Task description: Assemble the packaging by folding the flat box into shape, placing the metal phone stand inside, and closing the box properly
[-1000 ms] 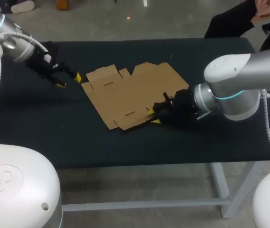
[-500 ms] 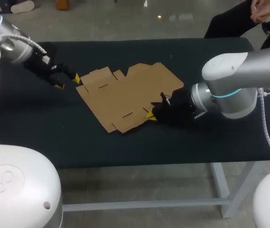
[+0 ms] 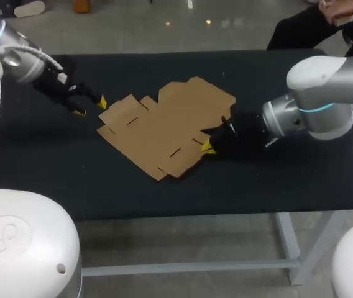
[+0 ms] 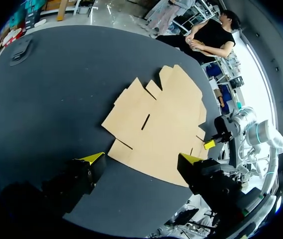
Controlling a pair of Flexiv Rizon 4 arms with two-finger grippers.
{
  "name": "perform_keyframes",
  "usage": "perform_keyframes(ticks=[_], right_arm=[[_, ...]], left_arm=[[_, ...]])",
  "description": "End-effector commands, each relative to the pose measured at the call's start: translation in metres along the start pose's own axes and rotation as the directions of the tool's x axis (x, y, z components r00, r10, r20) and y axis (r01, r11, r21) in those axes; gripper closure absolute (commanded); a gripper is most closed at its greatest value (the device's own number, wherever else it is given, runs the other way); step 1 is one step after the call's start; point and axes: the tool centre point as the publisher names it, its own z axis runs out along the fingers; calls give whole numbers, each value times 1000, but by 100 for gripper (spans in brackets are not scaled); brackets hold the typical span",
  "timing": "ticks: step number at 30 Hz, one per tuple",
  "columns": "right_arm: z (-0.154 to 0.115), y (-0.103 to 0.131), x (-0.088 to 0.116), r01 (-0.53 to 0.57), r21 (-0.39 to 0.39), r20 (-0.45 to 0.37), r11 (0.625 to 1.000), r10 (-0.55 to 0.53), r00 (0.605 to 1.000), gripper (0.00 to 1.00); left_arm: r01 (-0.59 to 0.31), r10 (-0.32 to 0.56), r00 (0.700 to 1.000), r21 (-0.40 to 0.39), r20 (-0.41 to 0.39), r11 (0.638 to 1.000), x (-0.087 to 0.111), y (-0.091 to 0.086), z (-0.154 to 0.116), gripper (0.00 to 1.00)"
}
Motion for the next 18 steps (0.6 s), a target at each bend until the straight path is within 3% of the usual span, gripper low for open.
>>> perform_keyframes(ticks=[1,14,15,16,18], right_arm=[[-6,11,-6,7,110,-15,994,-5,1000,100],[-18,19,-13,33,207,33,978,-41,999,99],[-19,20,-14,29,209,36,977,-37,999,67],[-21,20,-15,21,203,38,979,-29,999,51],[-23,19,-16,11,183,53,983,-21,998,0]], left_arm=[[0,0,1000,-8,5,1000,2,-3,2,0],[7,-7,1000,-15,7,1000,6,-5,6,0],[8,-8,1000,-15,9,1000,6,-5,6,0],[8,-8,1000,-15,10,1000,7,-5,6,0],[8,-8,1000,-16,10,1000,7,-5,7,0]])
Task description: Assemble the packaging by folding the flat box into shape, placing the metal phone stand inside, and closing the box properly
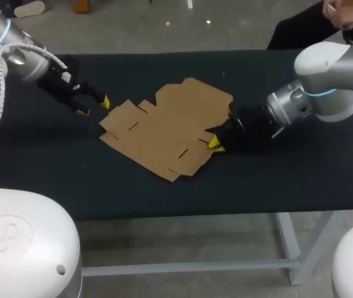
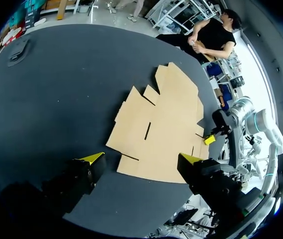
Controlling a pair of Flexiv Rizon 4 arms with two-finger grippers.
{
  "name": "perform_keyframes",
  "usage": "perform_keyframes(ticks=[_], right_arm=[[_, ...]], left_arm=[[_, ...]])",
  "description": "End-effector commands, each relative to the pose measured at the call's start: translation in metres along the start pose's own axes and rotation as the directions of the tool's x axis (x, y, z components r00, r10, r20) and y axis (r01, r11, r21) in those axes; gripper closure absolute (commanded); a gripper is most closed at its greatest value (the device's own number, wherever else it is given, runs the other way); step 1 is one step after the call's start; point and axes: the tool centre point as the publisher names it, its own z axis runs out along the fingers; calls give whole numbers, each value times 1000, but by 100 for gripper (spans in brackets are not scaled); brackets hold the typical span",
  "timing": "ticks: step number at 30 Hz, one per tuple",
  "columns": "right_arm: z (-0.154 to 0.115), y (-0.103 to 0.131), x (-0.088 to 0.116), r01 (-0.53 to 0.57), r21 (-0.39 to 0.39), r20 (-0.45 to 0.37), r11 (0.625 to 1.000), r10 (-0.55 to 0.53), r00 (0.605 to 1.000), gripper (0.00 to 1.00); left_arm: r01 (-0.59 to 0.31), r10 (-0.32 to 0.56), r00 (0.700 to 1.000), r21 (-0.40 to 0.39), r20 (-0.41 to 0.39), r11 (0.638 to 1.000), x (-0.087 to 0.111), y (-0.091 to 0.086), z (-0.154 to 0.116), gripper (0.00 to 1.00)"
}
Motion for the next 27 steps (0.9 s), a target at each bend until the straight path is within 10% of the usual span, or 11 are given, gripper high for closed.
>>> perform_keyframes(ticks=[1,27], right_arm=[[-5,2,-2,-15,48,11,999,15,1000,0],[13,-31,-5,-124,-261,45,957,141,989,0]], left_arm=[[2,-2,1000,-6,7,1000,2,-2,1,0],[-1,1,1000,-19,-2,1000,-2,-2,3,0]])
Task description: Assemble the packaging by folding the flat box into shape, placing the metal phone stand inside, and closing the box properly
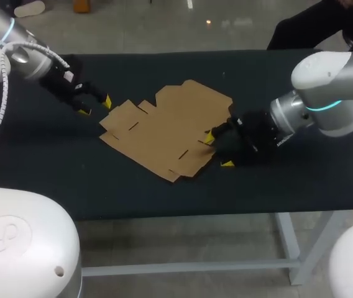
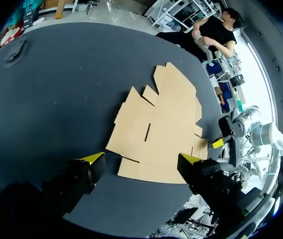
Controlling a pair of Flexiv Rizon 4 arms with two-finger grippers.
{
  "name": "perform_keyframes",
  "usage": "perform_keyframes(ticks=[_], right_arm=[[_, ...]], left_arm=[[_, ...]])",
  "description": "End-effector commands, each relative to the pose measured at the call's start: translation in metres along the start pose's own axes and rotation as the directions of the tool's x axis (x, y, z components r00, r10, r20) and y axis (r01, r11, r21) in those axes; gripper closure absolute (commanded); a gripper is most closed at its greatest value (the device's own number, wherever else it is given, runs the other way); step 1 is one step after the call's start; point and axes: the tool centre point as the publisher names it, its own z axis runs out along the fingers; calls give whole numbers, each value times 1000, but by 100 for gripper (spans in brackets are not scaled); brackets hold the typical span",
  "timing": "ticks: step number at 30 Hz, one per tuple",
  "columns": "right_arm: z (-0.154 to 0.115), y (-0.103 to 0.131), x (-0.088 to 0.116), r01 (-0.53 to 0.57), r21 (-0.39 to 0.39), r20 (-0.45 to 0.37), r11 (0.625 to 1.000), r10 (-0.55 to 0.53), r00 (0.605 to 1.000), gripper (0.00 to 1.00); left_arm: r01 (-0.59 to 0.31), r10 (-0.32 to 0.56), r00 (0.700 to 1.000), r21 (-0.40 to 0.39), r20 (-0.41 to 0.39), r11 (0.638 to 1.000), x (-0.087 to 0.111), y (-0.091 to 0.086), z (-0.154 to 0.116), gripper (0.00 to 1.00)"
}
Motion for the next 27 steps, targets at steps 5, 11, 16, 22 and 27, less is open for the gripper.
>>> perform_keyframes(ticks=[5,11,16,22,27], right_arm=[[24,-10,-2,-17,-99,-10,995,16,1000,14],[29,-12,-1,-35,-137,-18,990,33,999,42],[31,-11,-1,-52,-190,-18,980,49,999,52],[29,-7,-1,-68,-214,-39,975,61,997,56],[28,-2,0,-83,-236,-60,968,70,996,65]], left_arm=[[10,-10,1000,4,1,1000,-4,5,-5,0],[13,-13,1000,5,1,1000,-6,7,-6,0],[13,-13,1000,3,3,1000,-7,7,-6,0],[10,-10,1000,2,7,1000,-7,8,-6,0],[10,-10,1000,0,9,1000,-7,8,-6,0]])
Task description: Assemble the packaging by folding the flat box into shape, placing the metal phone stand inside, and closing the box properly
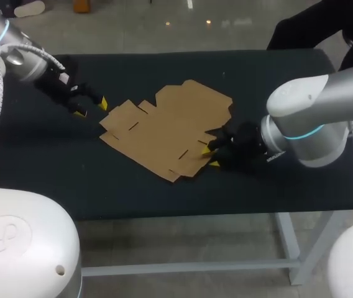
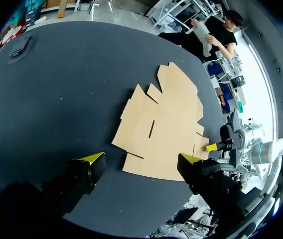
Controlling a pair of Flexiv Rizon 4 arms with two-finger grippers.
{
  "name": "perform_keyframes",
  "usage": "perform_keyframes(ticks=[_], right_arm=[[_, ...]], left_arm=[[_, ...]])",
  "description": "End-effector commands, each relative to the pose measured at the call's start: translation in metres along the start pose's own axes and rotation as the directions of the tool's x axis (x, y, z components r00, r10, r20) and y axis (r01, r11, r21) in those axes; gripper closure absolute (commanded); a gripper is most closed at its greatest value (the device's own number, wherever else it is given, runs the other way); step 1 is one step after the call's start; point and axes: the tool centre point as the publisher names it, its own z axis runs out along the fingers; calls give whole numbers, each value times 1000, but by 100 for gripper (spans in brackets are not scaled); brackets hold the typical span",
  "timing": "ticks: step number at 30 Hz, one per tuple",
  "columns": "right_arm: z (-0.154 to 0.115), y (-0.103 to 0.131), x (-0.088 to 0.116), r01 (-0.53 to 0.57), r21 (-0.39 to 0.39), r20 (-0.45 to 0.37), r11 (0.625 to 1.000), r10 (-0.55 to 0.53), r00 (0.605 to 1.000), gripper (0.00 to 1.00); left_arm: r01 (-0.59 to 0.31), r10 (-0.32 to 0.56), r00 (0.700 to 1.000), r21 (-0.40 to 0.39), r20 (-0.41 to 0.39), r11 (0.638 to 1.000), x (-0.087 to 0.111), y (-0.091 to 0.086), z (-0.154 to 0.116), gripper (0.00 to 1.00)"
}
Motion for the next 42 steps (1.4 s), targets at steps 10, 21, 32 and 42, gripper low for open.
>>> perform_keyframes(ticks=[10,21,32,42], right_arm=[[8,7,0,-16,-51,6,999,16,1000,88],[-5,8,0,67,14,-28,998,-66,997,100],[-20,21,-2,172,145,-55,974,-166,985,100],[-20,30,0,237,221,-32,946,-236,971,100]], left_arm=[[2,-2,1000,-3,11,1000,3,1,-1,0],[6,-6,1000,2,17,1000,6,0,-2,0],[3,-3,1000,12,23,1000,12,1,-3,0],[20,-20,999,16,30,1000,17,3,-3,0]])
